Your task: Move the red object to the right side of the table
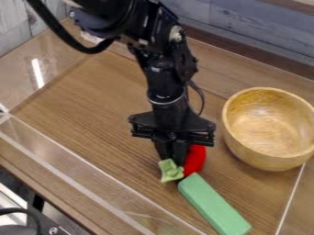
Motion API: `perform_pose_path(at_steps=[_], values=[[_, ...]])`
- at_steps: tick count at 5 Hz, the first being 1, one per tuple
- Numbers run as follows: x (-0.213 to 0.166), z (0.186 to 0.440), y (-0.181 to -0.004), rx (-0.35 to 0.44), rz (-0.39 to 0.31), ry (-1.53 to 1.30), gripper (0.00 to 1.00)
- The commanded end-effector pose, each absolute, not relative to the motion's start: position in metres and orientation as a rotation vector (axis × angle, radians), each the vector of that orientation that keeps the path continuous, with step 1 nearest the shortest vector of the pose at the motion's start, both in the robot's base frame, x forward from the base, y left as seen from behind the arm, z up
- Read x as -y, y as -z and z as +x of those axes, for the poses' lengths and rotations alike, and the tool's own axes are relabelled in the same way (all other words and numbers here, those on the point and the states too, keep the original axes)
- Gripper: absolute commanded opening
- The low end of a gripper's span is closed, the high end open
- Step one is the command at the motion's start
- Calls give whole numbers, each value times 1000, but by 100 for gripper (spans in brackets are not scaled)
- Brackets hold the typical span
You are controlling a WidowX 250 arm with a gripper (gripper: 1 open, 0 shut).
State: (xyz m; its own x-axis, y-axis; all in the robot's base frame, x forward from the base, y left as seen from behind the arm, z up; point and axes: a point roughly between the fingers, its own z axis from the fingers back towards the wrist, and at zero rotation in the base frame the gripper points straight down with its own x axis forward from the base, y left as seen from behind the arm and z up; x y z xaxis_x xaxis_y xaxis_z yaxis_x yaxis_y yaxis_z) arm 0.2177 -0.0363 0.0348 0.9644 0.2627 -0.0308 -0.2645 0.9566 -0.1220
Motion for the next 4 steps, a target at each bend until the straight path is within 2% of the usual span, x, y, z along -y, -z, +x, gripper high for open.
perform_pose_path(at_steps=[1, 4], values=[[38, 228, -49, 39, -143, -271, 0], [43, 227, -52, 22, -153, -284, 0]])
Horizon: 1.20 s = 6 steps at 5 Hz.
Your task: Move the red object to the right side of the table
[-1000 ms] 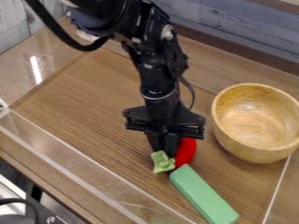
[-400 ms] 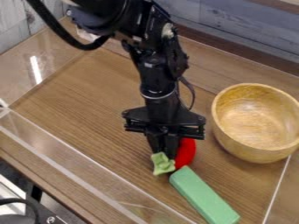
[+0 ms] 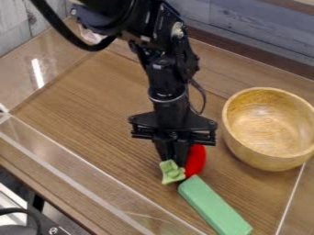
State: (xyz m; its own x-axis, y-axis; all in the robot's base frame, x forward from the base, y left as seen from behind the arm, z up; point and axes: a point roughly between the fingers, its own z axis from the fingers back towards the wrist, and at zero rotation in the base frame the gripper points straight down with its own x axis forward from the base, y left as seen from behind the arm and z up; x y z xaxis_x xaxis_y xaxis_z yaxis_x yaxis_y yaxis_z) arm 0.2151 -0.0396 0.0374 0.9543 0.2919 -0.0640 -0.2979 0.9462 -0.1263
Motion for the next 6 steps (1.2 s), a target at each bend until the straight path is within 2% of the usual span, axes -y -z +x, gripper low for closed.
perform_pose_path(at_steps=[1, 6], values=[[45, 227, -53, 17, -157, -287, 0], [56, 228, -54, -3, -172, -296, 0]])
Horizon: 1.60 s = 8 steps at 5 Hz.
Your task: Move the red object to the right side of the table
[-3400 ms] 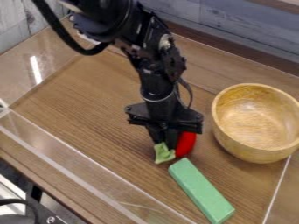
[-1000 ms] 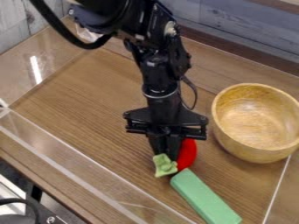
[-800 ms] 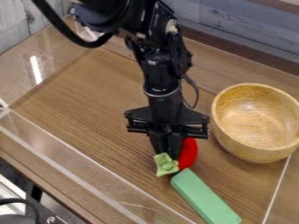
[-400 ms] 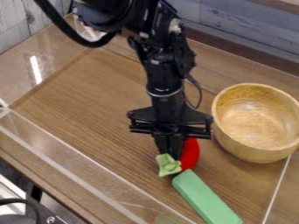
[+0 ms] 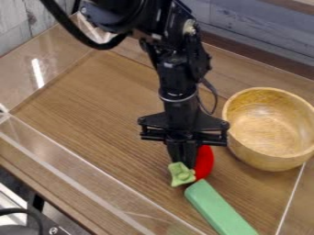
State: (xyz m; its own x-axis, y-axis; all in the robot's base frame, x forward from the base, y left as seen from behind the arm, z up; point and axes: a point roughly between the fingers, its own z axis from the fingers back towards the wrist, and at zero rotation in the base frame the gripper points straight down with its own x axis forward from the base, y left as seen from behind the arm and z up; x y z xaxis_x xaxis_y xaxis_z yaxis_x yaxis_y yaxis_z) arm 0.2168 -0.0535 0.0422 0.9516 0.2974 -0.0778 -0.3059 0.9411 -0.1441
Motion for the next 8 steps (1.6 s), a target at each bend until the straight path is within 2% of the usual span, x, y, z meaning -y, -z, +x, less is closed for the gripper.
perform_pose_path(at_steps=[1, 8], values=[[58, 228, -54, -8, -174, -299, 0], [64, 224, -56, -49, -179, -308, 0]])
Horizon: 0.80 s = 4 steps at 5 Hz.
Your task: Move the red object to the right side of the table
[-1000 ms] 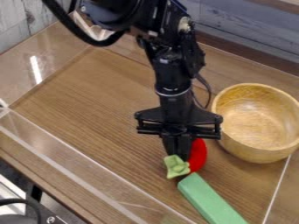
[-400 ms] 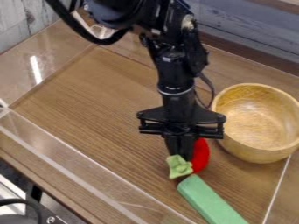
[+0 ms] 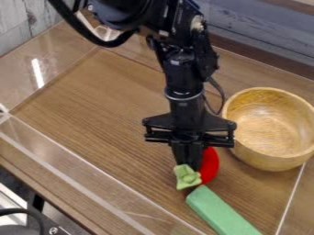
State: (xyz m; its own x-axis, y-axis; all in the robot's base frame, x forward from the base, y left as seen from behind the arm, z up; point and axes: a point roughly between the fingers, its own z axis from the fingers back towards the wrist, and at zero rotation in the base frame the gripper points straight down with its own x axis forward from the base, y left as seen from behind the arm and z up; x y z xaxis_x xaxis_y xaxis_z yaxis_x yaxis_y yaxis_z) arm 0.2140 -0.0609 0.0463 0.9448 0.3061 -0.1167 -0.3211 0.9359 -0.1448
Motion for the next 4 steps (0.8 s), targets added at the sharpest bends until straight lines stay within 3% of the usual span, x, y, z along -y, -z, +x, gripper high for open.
perform_pose_path(at_steps=[1, 4], values=[[65, 223, -57, -56, -180, -308, 0], [65, 224, -60, -66, -181, -319, 0]])
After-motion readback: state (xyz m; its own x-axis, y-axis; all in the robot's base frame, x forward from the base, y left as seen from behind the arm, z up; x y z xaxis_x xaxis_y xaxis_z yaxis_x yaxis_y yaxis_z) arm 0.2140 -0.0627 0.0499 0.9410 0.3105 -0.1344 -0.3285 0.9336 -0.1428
